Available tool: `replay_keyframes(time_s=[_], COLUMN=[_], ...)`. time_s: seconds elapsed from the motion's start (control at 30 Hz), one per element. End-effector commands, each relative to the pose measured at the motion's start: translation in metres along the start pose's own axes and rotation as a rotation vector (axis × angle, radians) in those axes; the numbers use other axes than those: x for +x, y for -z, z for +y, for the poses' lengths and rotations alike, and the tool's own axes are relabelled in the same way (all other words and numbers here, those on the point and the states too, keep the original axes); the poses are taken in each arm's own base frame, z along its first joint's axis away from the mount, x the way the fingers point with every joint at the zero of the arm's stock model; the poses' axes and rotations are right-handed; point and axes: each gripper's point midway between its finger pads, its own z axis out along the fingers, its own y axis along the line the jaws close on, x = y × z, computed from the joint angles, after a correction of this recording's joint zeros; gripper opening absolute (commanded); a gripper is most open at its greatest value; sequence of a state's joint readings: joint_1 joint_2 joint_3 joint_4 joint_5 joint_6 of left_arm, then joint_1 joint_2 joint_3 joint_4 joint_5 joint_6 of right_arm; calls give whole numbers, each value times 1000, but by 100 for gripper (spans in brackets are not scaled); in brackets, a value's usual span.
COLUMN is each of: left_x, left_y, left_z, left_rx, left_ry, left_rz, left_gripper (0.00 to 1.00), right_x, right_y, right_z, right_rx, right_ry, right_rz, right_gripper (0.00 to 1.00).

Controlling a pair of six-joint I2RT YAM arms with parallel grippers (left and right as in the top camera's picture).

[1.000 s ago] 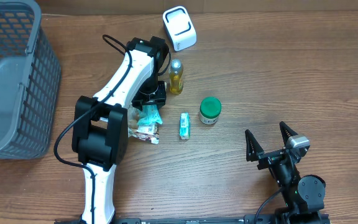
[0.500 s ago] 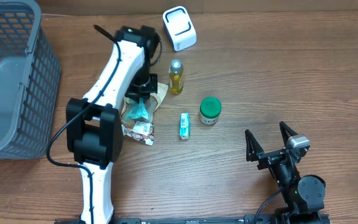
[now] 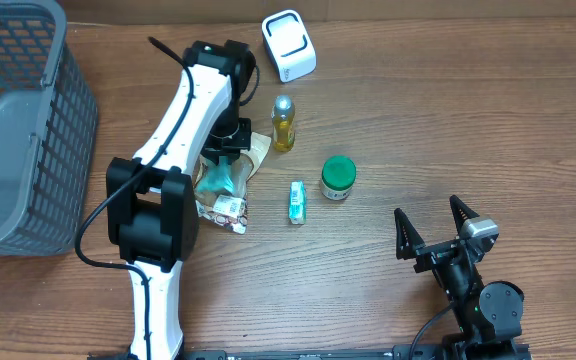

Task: Scan the item barcode
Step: 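Lower the snack pouch onto the table and open the left gripper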

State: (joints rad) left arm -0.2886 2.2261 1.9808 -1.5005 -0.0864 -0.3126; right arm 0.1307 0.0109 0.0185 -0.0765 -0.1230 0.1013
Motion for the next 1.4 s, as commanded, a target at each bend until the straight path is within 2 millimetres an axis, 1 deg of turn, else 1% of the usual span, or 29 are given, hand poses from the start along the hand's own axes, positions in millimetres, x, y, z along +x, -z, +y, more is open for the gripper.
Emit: replay_keyframes(time_s=[0.0,0.03,0.07,0.13,0.17,0.2,0.3,0.4,0.5,0.63,0.7,0.77,0.9,0.97,1.03,1.1,1.23,1.37], left_x=[8,9,10,10,9,9,12,13,12,8,10,14,18,20,23,23,22,13], left_y=[-3,-3,-3,-3,-3,-3,-2,-4,-10,-25,-34,-44,-59,-70,-74,-74,-64,-40], left_z=[-9,-11,-12,-11,-10,-10,-17,-16,-14,-16,-16,-10,12,13,15,14,7,9], left_rx=[29,41,50,52,54,68,147,190,184,186,183,150,49,66,63,64,110,116], left_ry=[-18,-19,-24,-28,-24,-19,0,26,61,77,81,84,108,122,125,124,101,103], left_rz=[35,43,48,48,49,53,81,102,106,101,110,121,130,142,152,154,160,120], left_gripper=[39,46,49,49,45,40,28,24,23,22,22,22,25,27,31,37,41,43], right_x=[2,2,2,2,2,2,2,2,2,2,2,2,2,2,2,2,2,2], right_y=[0,0,0,0,0,0,0,0,0,0,0,0,0,0,0,0,0,0], right_z=[-3,-3,-3,-3,-3,-3,-3,-3,-3,-3,-3,-3,-3,-3,-3,-3,-3,-3], right_rx=[13,13,13,13,13,13,13,13,13,13,13,13,13,13,13,13,13,13], right_ry=[-3,-3,-3,-3,-3,-3,-3,-3,-3,-3,-3,-3,-3,-3,-3,-3,-3,-3], right_rz=[-3,-3,-3,-3,-3,-3,-3,-3,-3,-3,-3,-3,-3,-3,-3,-3,-3,-3], right_gripper=[100,100,100,100,100,100,100,100,100,100,100,100,100,100,100,100,100,100])
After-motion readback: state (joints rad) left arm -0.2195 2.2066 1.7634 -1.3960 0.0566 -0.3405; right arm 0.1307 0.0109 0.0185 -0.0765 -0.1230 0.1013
